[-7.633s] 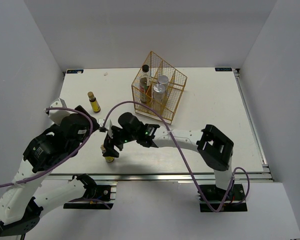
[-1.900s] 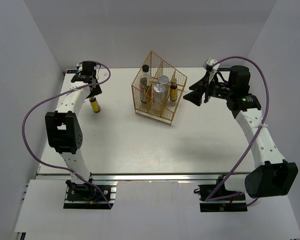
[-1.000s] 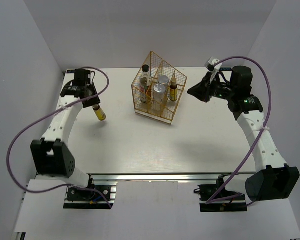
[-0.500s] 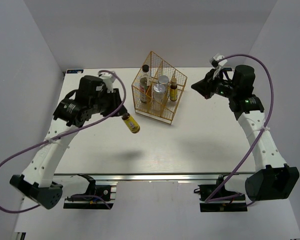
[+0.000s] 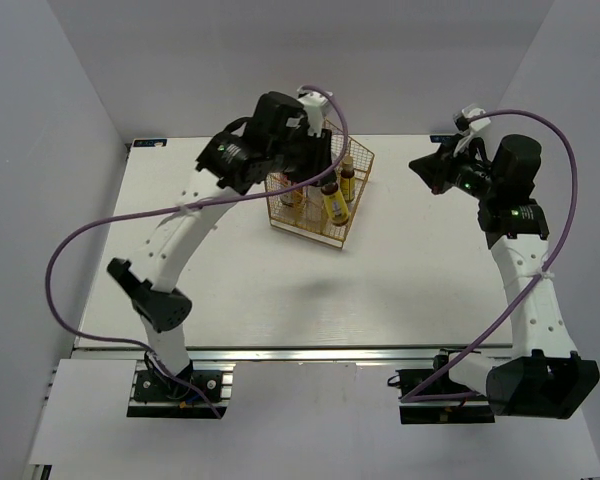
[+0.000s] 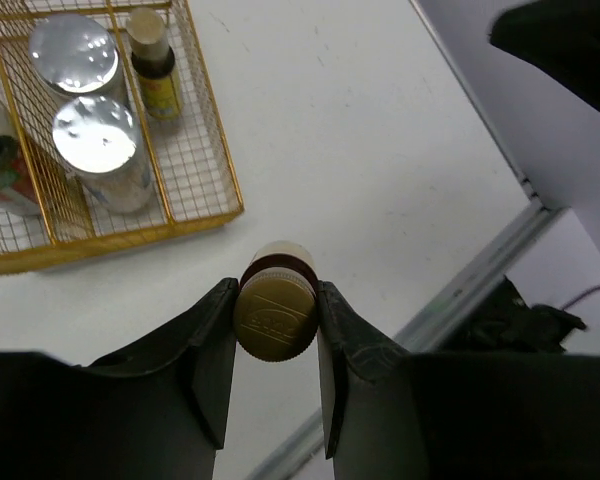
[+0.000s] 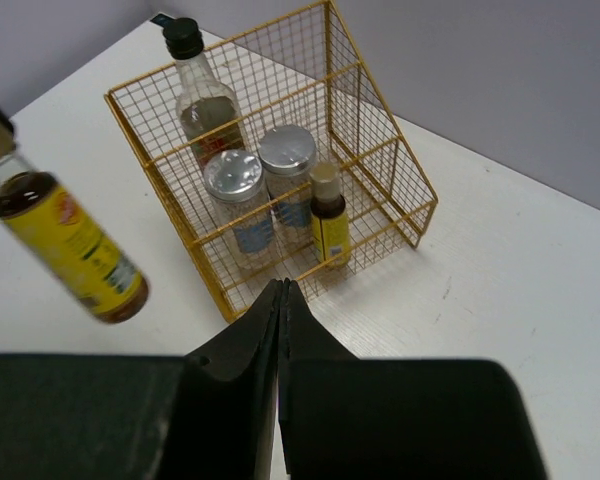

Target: Organize the condiment bottles

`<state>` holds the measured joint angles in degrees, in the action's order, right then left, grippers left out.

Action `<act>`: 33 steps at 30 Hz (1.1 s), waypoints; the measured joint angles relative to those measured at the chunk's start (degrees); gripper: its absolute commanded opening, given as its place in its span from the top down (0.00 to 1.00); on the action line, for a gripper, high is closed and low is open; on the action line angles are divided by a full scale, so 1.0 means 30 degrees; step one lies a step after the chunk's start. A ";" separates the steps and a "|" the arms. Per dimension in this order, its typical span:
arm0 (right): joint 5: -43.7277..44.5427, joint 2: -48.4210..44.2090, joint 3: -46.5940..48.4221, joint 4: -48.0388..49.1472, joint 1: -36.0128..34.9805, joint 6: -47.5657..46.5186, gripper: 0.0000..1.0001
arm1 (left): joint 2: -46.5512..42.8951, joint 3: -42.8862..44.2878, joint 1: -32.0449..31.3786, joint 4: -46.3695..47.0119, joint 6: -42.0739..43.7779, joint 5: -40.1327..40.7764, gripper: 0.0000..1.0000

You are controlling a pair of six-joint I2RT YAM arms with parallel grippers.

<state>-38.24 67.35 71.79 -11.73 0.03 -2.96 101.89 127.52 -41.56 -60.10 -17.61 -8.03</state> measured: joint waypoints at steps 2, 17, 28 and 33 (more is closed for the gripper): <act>0.0007 -0.0255 -0.0248 -0.0029 0.0328 0.0015 1.00 | 0.1319 0.0933 -0.0124 0.0291 0.0437 0.0503 1.00; -0.0022 -0.0423 -0.0918 -0.0029 0.1100 0.0226 1.00 | 0.4481 0.1158 -0.0801 0.4109 0.2426 0.3883 1.00; -0.0029 -0.0423 -0.1399 -0.0029 0.1115 0.0437 1.00 | 0.5967 0.1049 -0.1501 0.5034 0.3483 0.5894 1.00; -0.0029 -0.0423 -0.1421 -0.0029 0.1115 0.0452 1.00 | 0.6783 0.0619 -0.1515 0.5071 0.3840 0.6258 1.00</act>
<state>-38.33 66.08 67.53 -11.81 3.38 -1.61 122.23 129.38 -46.11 -44.88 -6.09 10.74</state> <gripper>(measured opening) 0.017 0.434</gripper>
